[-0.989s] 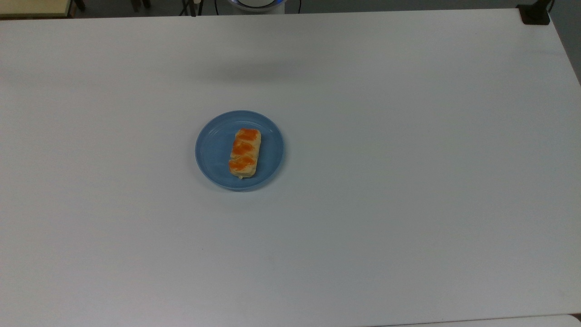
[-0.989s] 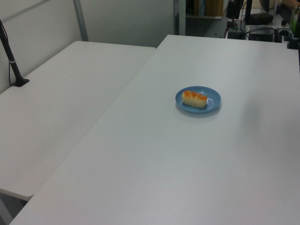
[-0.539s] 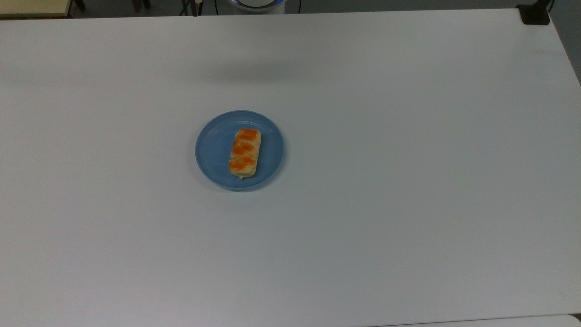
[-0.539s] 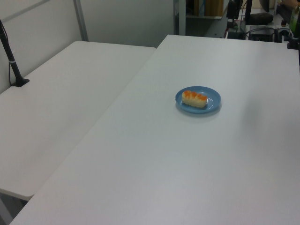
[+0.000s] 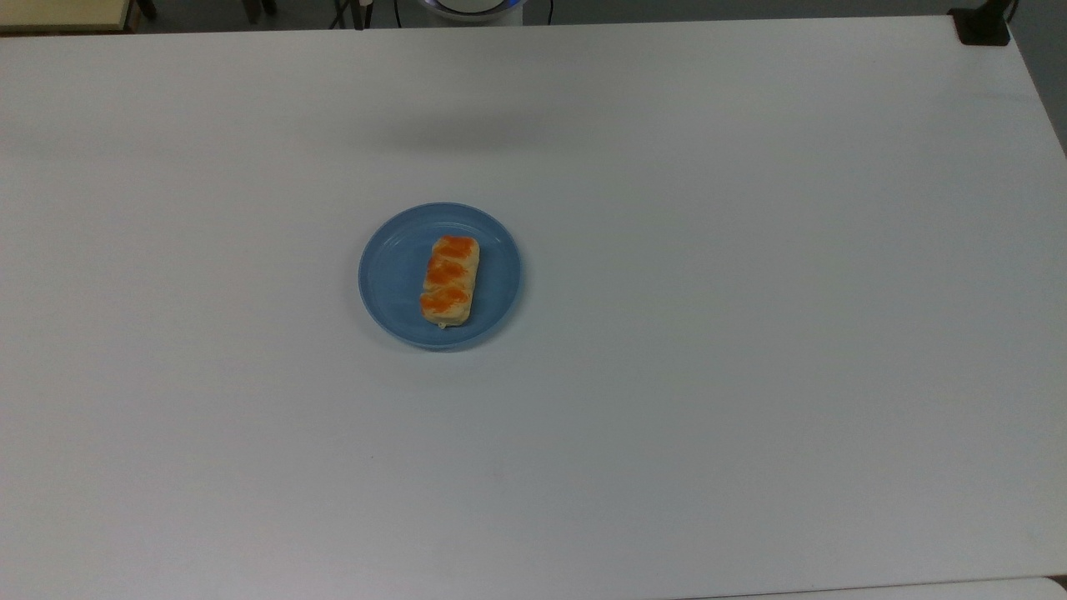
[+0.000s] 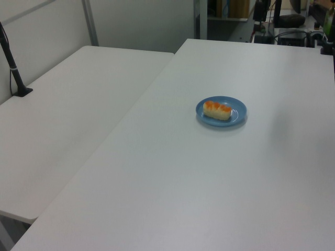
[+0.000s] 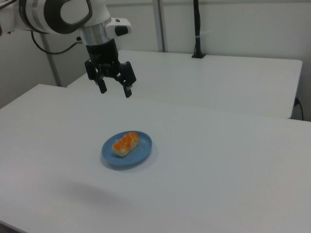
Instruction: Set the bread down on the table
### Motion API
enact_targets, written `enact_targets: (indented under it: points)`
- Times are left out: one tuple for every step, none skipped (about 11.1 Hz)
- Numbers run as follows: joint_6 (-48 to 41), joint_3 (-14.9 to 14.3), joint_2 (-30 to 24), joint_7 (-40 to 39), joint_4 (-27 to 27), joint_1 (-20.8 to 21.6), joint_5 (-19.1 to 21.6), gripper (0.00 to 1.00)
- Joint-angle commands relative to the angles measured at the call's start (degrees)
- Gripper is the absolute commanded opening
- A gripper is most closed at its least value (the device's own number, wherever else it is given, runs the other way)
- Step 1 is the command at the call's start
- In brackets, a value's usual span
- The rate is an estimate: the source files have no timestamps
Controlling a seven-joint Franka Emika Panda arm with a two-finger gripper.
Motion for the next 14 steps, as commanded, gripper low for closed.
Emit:
enact_targets:
  points:
    - [0.0, -0.3, 0.3, -3.5, 0.1, -0.7, 1.2, 1.00]
    - [0.0, -0.3, 0.4, -3.9, 0.0, -0.7, 1.2, 1.00]
    - [0.0, -0.2, 0.5, -4.0, -0.4, -0.7, 1.2, 1.00]
    - [1.0, -0.1, 1.6, -4.3, -1.5, -0.4, 1.2, 1.00]
    - [4.8, 0.3, 2.8, -4.3, -3.2, -0.3, 1.2, 1.00]
    - [9.7, 1.1, 3.6, -3.4, -5.9, -0.3, 1.2, 1.00]
    - [13.8, 2.0, 5.0, -2.9, -7.8, -0.3, 1.5, 1.00]
    - [16.0, 2.7, 6.8, -1.2, -8.5, -0.2, 2.4, 1.00]
    - [17.6, 3.6, 9.0, 0.5, -8.6, -0.2, 2.6, 1.00]
    - [19.0, 5.0, 11.4, 3.9, -8.6, -0.2, 2.7, 1.00]
    - [22.1, 5.4, 13.4, 7.2, -8.7, 0.0, 2.7, 1.00]
    - [26.2, 5.6, 14.3, 9.1, -10.2, 0.8, 2.7, 1.00]
    - [30.1, 5.6, 14.9, 11.5, -12.1, 1.6, 2.7, 1.00]
    - [33.4, 5.8, 16.2, 13.9, -13.0, 2.0, 2.6, 1.00]
